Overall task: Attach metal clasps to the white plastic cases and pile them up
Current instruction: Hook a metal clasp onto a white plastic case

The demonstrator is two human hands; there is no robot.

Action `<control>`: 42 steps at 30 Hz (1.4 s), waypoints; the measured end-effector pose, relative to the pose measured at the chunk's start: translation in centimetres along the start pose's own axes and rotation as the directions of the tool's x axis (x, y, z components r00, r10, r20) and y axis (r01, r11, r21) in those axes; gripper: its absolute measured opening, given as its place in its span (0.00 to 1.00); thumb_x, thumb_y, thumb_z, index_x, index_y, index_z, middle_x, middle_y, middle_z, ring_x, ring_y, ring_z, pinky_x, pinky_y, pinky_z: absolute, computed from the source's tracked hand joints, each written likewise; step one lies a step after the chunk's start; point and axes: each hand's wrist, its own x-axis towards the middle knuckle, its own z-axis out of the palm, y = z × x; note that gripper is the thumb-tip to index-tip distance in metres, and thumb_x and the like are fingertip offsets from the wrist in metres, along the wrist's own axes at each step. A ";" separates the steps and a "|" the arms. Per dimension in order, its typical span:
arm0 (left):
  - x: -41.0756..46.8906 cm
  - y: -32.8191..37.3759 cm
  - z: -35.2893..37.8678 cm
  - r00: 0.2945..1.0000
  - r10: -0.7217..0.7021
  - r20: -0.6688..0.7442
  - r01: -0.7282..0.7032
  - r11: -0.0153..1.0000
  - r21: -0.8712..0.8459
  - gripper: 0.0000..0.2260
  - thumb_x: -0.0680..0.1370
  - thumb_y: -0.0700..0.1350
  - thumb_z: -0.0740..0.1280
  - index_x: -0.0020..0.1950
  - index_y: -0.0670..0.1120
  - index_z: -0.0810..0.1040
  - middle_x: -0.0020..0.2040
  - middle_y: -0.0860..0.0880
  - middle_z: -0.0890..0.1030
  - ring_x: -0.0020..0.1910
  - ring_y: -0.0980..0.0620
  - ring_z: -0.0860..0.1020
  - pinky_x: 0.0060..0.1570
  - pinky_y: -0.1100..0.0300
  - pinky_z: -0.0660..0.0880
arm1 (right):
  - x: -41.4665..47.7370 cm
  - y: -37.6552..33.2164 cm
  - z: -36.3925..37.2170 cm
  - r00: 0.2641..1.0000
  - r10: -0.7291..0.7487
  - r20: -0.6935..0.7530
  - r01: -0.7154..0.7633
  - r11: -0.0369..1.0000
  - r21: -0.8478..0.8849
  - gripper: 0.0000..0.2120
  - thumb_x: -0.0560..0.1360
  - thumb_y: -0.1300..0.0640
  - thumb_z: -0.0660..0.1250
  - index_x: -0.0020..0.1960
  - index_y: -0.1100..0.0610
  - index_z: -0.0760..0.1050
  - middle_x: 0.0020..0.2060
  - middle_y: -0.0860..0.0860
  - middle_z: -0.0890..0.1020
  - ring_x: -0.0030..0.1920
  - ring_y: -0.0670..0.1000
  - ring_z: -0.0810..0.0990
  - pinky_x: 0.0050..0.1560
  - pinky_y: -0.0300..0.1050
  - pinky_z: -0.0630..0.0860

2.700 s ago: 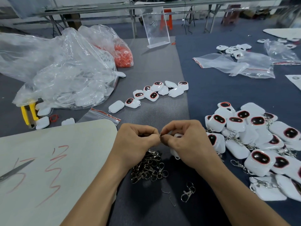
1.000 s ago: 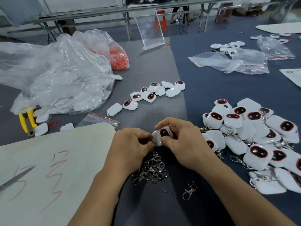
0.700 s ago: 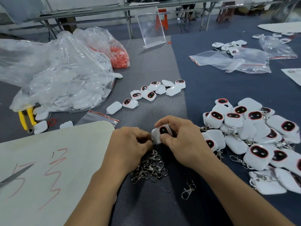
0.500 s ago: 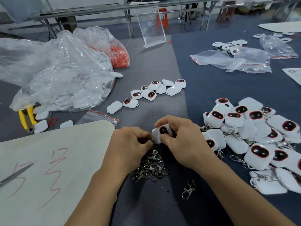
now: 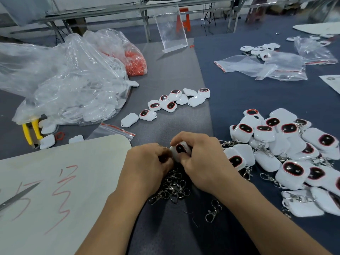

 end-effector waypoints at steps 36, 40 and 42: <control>0.8 1.6 -0.6 0.986 -0.169 0.013 0.096 0.496 -0.863 0.09 0.58 0.48 0.79 0.37 0.51 0.88 0.35 0.49 0.86 0.32 0.57 0.81 0.36 0.67 0.77 | 0.7 0.4 -3.3 0.884 0.189 0.428 -0.467 0.298 0.833 0.11 0.73 0.71 0.66 0.46 0.61 0.85 0.38 0.59 0.84 0.27 0.50 0.78 0.25 0.36 0.73; 0.7 1.2 -0.6 0.995 -0.098 0.006 0.059 0.543 -0.837 0.08 0.60 0.48 0.81 0.35 0.50 0.86 0.30 0.51 0.82 0.30 0.57 0.76 0.34 0.67 0.74 | 0.5 0.1 -3.7 0.897 0.134 0.422 -0.442 0.331 0.834 0.10 0.65 0.68 0.69 0.43 0.60 0.86 0.37 0.58 0.83 0.27 0.51 0.77 0.24 0.37 0.71; 0.7 1.0 -0.5 0.998 -0.064 0.019 0.054 0.598 -0.800 0.06 0.63 0.47 0.81 0.34 0.50 0.86 0.28 0.52 0.79 0.29 0.57 0.74 0.33 0.66 0.72 | 0.4 0.1 -3.9 0.905 0.136 0.402 -0.423 0.364 0.830 0.10 0.66 0.69 0.69 0.44 0.60 0.85 0.37 0.59 0.83 0.26 0.51 0.77 0.24 0.37 0.71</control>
